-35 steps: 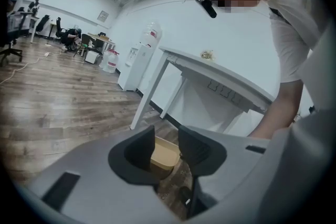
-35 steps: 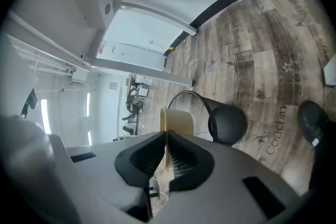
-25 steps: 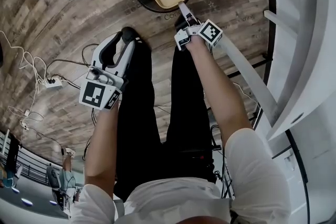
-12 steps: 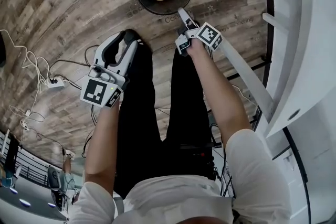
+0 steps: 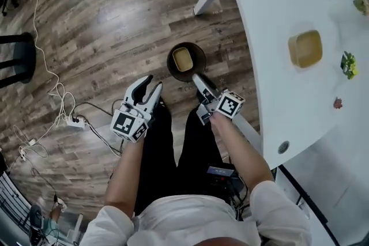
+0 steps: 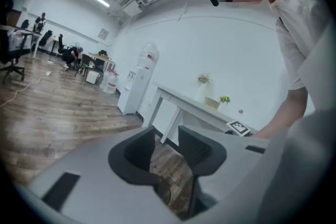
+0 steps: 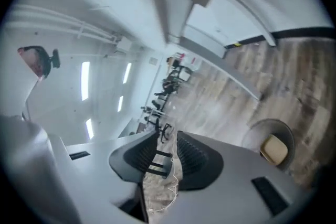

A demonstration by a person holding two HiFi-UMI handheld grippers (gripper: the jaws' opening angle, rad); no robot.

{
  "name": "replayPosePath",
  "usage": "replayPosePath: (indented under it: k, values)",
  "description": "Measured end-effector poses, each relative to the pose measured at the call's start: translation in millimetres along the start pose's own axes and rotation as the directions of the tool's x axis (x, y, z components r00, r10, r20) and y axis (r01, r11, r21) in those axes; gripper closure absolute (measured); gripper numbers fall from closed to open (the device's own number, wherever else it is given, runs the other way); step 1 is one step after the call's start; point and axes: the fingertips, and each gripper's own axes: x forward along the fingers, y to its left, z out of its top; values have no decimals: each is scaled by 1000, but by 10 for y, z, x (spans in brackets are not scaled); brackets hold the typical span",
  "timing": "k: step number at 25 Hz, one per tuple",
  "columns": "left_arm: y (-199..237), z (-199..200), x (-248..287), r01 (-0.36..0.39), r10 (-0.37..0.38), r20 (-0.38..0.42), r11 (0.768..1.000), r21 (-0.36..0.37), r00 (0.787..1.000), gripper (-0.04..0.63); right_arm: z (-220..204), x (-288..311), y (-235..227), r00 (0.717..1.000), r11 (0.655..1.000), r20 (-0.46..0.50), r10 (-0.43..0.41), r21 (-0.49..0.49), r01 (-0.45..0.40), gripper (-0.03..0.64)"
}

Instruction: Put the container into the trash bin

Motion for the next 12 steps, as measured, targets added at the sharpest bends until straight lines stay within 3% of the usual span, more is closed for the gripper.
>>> replayPosePath:
  k: [2, 5, 8, 12]
  values:
    - [-84, 462, -48, -5, 3, 52, 999, 36, 999, 460, 313, 60, 790, 996, 971, -20, 92, -218, -94, 494]
    - [-352, 1109, -285, 0, -7, 100, 998, 71, 995, 460, 598, -109, 1896, 985, 843, -29, 170, -514, -161, 522]
    - [-691, 1735, -500, -2, -14, 151, 994, 110, 988, 459, 879, -401, 2772, 971, 726, -26, 237, -659, -195, 522]
    - [-1156, 2498, -545, -7, -41, 221, 977, 213, 974, 460, 1407, -738, 3555, 945, 568, -30, 324, -793, -220, 520]
